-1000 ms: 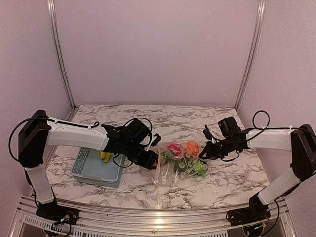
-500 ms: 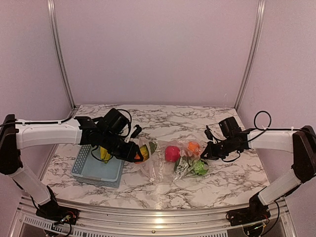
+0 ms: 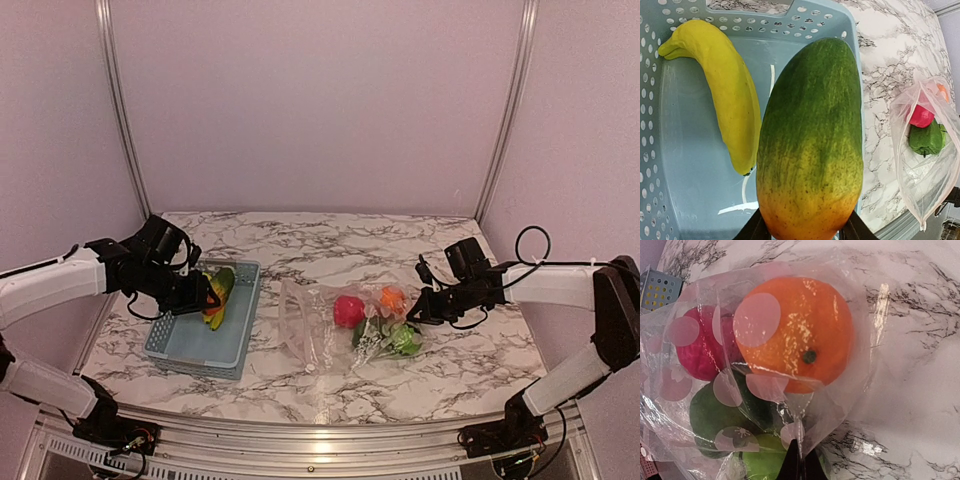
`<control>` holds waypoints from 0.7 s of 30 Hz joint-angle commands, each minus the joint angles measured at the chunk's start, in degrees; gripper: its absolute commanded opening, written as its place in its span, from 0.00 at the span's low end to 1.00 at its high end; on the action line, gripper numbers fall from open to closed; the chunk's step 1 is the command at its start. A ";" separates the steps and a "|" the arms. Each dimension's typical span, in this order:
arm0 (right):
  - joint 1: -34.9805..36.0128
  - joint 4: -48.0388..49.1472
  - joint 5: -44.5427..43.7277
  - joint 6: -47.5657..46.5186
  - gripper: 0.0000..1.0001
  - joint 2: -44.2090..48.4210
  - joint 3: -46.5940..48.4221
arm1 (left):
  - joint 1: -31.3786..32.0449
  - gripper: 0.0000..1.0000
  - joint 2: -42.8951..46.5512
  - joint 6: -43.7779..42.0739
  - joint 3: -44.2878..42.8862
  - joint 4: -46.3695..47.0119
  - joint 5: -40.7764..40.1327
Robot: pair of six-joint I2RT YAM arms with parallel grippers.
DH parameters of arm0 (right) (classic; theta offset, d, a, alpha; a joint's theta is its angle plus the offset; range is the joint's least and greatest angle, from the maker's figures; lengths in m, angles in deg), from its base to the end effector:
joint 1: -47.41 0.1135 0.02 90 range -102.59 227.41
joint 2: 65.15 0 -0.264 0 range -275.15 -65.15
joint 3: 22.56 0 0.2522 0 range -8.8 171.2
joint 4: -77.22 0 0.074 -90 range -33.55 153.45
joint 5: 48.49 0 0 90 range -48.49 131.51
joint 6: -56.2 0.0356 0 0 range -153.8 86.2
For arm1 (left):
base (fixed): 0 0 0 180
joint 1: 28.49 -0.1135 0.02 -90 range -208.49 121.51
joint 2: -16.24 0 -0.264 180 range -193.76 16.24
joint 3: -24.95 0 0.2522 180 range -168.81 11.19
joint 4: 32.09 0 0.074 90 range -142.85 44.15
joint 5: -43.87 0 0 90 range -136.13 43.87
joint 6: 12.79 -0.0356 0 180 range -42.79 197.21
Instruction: Open the zip-top bag and remove the fake food
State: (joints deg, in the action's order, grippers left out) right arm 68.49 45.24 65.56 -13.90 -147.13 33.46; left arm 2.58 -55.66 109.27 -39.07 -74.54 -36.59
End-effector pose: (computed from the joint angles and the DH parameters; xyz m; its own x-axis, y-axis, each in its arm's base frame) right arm 0.2434 0.1094 0.1743 -0.9241 -0.0231 -0.3816 -0.2295 0.8318 0.5054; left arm 0.2175 -0.1379 0.2459 -0.8770 -0.0827 -0.4733 0.1582 0.8805 -0.4470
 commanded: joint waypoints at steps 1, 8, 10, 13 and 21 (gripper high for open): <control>-0.60 0.36 0.88 0.44 0.00 0.41 -0.05 | -1.01 0.33 -4.80 0.07 -0.78 0.81 0.18; -0.60 0.84 2.61 0.96 0.00 0.57 0.17 | -0.96 0.64 -11.31 0.61 -5.16 2.71 -1.31; -0.60 0.73 2.78 0.85 0.00 0.84 0.06 | -1.01 0.70 -10.34 0.75 -5.26 3.00 -1.93; -0.62 0.82 3.37 0.76 0.00 0.81 0.00 | -0.96 0.74 -8.21 -0.07 -5.48 3.48 -1.73; -0.60 1.57 4.45 1.10 0.00 0.90 -0.84 | 4.84 0.58 -3.31 0.57 -0.31 16.88 8.82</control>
State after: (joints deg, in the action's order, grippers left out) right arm 68.38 45.87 68.58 -13.27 -147.11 33.28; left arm 4.31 -59.63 109.44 -42.43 -65.73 -33.75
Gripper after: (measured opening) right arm 0.005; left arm 0.635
